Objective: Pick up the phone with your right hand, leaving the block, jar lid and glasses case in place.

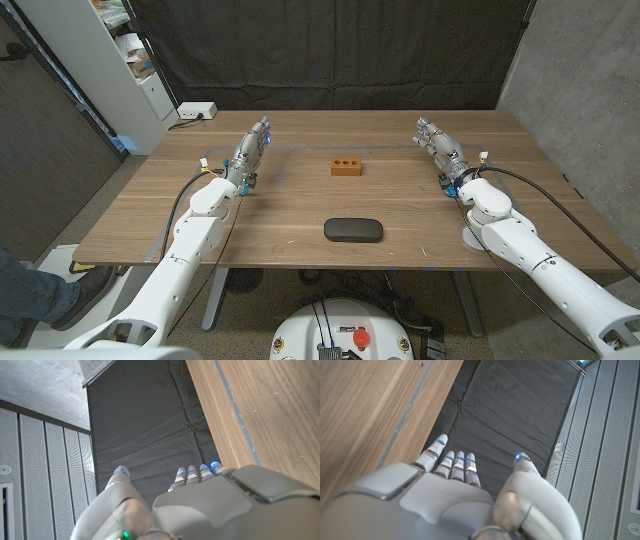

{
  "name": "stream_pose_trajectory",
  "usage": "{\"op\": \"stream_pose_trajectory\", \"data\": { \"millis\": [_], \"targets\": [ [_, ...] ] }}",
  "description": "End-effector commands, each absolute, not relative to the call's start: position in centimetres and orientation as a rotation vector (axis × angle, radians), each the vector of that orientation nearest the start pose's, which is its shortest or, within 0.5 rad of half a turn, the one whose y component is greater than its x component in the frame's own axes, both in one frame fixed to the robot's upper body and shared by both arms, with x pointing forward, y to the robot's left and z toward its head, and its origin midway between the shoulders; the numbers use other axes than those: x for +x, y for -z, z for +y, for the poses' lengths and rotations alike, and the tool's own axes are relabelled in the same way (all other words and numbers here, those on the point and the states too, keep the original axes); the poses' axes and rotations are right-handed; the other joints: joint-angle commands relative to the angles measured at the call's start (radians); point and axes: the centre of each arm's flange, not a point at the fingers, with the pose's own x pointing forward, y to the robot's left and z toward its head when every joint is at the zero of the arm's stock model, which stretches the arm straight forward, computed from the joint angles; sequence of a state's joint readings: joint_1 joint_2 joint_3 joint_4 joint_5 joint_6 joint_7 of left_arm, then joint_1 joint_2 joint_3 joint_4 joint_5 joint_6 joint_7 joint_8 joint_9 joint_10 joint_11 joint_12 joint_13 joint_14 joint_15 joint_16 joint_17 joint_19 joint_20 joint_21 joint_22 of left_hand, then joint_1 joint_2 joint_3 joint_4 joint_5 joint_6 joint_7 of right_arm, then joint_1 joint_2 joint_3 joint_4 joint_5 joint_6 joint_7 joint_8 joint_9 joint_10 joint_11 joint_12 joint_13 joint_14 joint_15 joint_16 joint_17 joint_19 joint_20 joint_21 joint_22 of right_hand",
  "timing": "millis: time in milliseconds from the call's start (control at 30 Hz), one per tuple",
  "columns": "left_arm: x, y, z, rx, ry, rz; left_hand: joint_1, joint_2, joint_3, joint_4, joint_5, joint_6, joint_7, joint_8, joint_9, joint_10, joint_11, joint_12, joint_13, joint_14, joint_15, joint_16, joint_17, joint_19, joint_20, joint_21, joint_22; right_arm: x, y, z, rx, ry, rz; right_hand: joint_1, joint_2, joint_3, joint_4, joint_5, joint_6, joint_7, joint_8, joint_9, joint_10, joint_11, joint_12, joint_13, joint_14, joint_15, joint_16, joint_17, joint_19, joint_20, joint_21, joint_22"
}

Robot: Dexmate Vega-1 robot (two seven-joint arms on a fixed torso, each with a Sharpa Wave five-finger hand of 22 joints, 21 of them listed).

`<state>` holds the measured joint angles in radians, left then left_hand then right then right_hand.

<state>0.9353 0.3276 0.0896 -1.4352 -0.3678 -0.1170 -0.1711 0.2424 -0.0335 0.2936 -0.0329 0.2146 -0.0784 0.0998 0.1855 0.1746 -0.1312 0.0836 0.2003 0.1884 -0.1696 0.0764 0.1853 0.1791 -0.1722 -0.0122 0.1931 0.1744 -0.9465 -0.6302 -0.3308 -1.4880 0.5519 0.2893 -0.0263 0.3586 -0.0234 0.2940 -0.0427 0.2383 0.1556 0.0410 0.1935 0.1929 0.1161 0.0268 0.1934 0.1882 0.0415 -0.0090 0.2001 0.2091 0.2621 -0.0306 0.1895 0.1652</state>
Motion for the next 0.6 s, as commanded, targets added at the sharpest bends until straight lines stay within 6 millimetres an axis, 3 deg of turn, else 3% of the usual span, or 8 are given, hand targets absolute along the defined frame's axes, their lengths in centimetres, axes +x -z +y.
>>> {"op": "stream_pose_trajectory", "data": {
  "millis": [33,600],
  "targets": [
    [63.34,1.55,28.72,0.036,0.209,-0.596,-0.005,0.001,-0.001,-0.002,0.007,0.01,0.004,0.004,0.004,0.001,0.0,0.01,0.005,-0.022,0.002,0.003,0.003,0.0,0.01,0.006,0.005,60.58,1.75,-31.19,-0.138,-0.188,-0.667,0.011,0.004,0.0,-0.005,0.001,0.004,-0.004,0.009,0.002,0.01,-0.001,0.007,0.004,0.009,0.0,0.011,0.0,0.011,0.0,0.01,0.002],
    [63.54,1.64,28.45,0.03,0.218,-0.588,-0.004,0.004,-0.002,-0.002,0.009,0.012,0.003,0.004,0.004,0.0,-0.001,0.01,0.005,-0.021,0.001,0.003,0.003,0.001,0.012,0.006,0.005,59.93,1.8,-31.52,-0.135,-0.177,-0.686,0.01,0.006,-0.004,-0.006,0.001,0.008,-0.007,0.01,0.002,0.018,-0.004,0.008,0.004,0.02,0.005,0.014,-0.002,0.02,0.004,0.009,0.002]
  ]
}}
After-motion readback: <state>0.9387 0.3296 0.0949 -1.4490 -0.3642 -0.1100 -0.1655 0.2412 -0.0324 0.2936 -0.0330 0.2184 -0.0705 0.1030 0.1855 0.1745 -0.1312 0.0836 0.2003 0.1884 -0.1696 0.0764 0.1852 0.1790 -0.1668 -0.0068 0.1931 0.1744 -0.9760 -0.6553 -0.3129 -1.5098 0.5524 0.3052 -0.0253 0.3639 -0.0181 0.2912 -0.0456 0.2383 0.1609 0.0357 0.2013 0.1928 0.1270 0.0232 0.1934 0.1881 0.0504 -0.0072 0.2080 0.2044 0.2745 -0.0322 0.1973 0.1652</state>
